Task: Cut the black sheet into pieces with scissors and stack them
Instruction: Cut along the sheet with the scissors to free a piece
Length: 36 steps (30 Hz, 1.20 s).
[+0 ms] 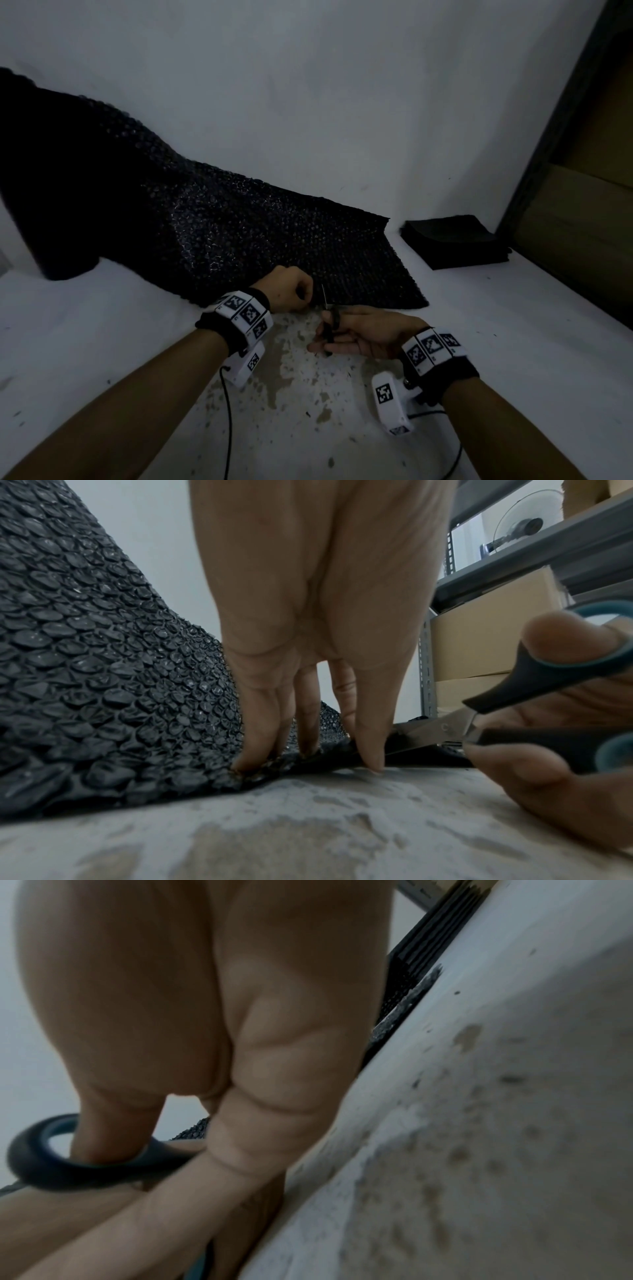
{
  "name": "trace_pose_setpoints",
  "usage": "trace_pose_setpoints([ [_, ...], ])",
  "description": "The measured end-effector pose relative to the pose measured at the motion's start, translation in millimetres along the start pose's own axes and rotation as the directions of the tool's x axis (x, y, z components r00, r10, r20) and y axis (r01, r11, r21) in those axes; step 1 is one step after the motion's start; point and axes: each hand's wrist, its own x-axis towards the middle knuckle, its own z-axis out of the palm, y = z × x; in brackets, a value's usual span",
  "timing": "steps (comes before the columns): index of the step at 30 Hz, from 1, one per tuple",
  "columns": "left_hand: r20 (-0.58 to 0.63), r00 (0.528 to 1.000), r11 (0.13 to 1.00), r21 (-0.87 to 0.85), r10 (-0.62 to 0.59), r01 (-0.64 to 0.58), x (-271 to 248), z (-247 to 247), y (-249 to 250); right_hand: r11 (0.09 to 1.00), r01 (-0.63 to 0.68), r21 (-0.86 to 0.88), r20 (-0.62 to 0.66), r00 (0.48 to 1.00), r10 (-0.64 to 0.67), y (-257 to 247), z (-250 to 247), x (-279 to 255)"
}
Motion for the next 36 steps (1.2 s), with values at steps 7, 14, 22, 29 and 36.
trace_pose_setpoints([
  [7, -0.010, 1.000, 1.000, 0.000, -0.007, 0.007, 0.9, 2.0, -0.3, 1.000, 0.012, 0.002, -0.008, 1.000, -0.012, 2.3, -6.7, 2.9],
  [14, -0.010, 1.000, 1.000, 0.004, -0.012, 0.012, 2.8, 2.9, -2.9, 1.000, 0.011, -0.026, -0.028, 1.000, -0.012, 2.1, -4.6, 3.9],
  [22, -0.015, 1.000, 1.000, 0.008, -0.017, 0.017, 3.0, 2.1, -5.1, 0.999, -0.041, 0.014, -0.020, 0.999, 0.041, -5.4, -0.2, 2.5],
  [29, -0.023, 1.000, 1.000, -0.025, -0.001, 0.001, 2.2, 1.8, -8.5, 0.999, -0.042, -0.024, -0.053, 0.998, 0.041, -13.5, -0.1, 14.7],
  [36, -0.031, 0.999, 0.999, -0.037, 0.016, -0.017, 2.1, 1.9, -11.7, 0.999, -0.003, -0.041, -0.100, 0.995, -0.001, -16.8, -3.0, 26.0],
])
